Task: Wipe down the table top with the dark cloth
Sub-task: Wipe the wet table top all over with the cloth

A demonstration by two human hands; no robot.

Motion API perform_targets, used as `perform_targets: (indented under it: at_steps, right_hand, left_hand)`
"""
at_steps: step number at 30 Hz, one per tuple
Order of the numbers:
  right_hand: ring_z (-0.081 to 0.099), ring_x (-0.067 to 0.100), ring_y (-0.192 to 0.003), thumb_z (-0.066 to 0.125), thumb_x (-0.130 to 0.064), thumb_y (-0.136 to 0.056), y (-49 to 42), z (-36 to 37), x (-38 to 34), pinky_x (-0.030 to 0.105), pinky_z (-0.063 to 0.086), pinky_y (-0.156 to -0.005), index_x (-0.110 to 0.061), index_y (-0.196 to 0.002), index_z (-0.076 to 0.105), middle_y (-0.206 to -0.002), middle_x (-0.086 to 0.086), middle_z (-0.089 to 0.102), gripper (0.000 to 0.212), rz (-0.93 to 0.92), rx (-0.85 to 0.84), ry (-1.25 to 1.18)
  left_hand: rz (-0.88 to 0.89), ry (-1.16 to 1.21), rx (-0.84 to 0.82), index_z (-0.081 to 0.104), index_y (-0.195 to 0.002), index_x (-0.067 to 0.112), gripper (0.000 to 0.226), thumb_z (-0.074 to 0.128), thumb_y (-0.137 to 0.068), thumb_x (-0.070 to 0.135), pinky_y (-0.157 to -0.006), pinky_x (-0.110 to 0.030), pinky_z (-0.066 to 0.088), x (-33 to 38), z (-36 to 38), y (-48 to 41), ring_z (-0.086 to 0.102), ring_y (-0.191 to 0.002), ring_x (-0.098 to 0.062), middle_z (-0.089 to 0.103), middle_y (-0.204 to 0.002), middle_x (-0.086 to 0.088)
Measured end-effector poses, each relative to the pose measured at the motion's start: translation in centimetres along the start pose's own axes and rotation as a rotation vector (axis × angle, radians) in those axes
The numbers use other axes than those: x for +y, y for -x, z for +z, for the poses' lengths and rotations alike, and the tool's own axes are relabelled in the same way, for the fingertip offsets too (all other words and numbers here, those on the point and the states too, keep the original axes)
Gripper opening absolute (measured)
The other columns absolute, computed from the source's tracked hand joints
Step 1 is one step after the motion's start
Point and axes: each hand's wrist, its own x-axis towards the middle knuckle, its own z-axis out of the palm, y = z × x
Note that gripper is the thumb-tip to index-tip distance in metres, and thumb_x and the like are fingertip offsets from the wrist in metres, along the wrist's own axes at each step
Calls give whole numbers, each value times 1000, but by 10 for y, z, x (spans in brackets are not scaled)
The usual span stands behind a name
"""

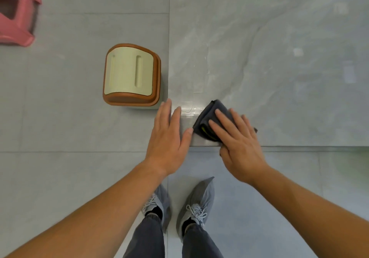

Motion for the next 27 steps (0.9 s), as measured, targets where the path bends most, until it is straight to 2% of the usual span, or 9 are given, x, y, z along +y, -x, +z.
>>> perform_targets:
  at_steps: [5,11,14,15,17,19,22,24,27]
  right_hand:
    - [8,30,-153,35,-24,-89,-19,-3,-8,52,5,-124,-25,-152,38,-164,-4,21,63,211,65,-70]
    - [9,35,-153,43,-40,-101,-10,11,-36,58,12,-121,-30,-153,37,-165,0,21,53,8,-12,25]
    - [12,36,-152,37,-42,-103,-48,6,-20,57,12,-121,-33,-155,30,-165,-1,19,53,-51,-33,109]
    - [12,36,-152,35,-42,-103,-65,3,-15,56,12,-121,-34,-155,29,-166,-1,18,53,-11,-17,113]
    - [10,35,-152,33,-42,-104,-93,-1,-14,55,10,-122,-35,-155,28,-166,-2,17,52,126,21,88]
    - [8,35,-152,35,-39,-104,-97,1,-24,55,8,-122,-34,-155,28,-166,0,17,52,177,47,66]
    - [7,36,-153,40,-37,-103,-65,9,-42,59,11,-121,-31,-154,32,-166,1,19,52,-6,-8,67]
    - [10,37,-152,42,-35,-103,-45,11,-48,60,15,-119,-30,-153,37,-164,2,23,50,-128,-75,79]
    - [16,35,-152,39,-34,-104,-55,6,-37,58,18,-120,-29,-152,39,-163,1,27,48,-213,-88,98]
  left_hand:
    - [-162,354,-39,3,-159,20,69,37,-104,45,-121,-27,6,-4,-8,-20,4,-151,-7,4,-167,4]
    - [-254,642,-72,1,-159,26,65,31,-105,46,-114,-18,6,-1,-16,-44,4,-149,1,4,-167,10]
    - [-234,709,-54,16,-158,26,64,35,-102,52,-122,-30,18,-7,-16,-54,20,-149,-4,24,-164,6]
    - [-237,741,-54,26,-154,27,59,36,-102,52,-119,-31,28,-11,-17,-57,33,-143,-3,39,-156,9]
    - [-263,801,-70,45,-137,36,34,38,-105,43,-101,-15,41,-15,-20,-61,51,-121,10,58,-131,20]
    - [-271,835,-69,46,-116,50,19,37,-107,37,-81,1,38,-16,-25,-65,51,-100,26,58,-111,29]
    - [-269,827,-88,42,-103,47,17,34,-108,33,-70,7,32,-18,-34,-73,44,-84,35,48,-100,32]
    - [-263,801,-100,41,-112,41,11,33,-108,35,-70,9,29,-23,-36,-78,41,-84,37,46,-102,33]
    - [-253,779,-105,44,-133,30,29,35,-106,39,-76,6,30,-31,-34,-83,42,-98,32,49,-113,30]
